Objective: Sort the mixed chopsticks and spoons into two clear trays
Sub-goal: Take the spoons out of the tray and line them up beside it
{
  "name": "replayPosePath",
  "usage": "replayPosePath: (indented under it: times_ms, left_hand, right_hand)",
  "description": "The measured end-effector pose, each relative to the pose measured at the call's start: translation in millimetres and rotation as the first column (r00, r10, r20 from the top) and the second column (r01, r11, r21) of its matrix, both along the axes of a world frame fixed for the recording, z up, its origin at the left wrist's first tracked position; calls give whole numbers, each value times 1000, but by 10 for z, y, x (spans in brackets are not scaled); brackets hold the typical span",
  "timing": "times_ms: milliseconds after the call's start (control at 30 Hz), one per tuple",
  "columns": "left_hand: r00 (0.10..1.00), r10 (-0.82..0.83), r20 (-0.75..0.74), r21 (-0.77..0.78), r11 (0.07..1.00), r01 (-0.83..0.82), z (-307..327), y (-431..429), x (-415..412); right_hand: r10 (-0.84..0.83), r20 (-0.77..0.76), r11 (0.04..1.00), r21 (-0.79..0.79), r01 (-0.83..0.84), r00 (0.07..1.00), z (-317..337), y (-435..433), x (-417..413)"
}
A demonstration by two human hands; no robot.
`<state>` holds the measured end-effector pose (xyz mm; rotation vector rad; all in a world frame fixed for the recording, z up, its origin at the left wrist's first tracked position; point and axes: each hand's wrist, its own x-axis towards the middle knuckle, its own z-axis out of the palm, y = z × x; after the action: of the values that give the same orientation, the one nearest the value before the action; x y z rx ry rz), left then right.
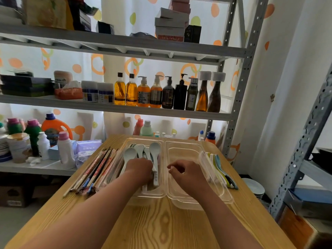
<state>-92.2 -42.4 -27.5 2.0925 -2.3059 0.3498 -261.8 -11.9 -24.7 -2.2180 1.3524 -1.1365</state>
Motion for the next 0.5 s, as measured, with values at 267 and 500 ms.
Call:
replayPosePath:
  times_ms: [267, 500]
  left_hand:
    - [999, 0, 44, -12, 1000, 1, -14, -68, -36]
    - [988, -16, 155, -35, 999, 22, -25, -127, -94]
  right_hand:
    - [-4, 26, 1000, 14, 4, 1000, -23, 28, 1]
    - [-14, 61, 1000, 16, 13, 998, -22, 54, -40]
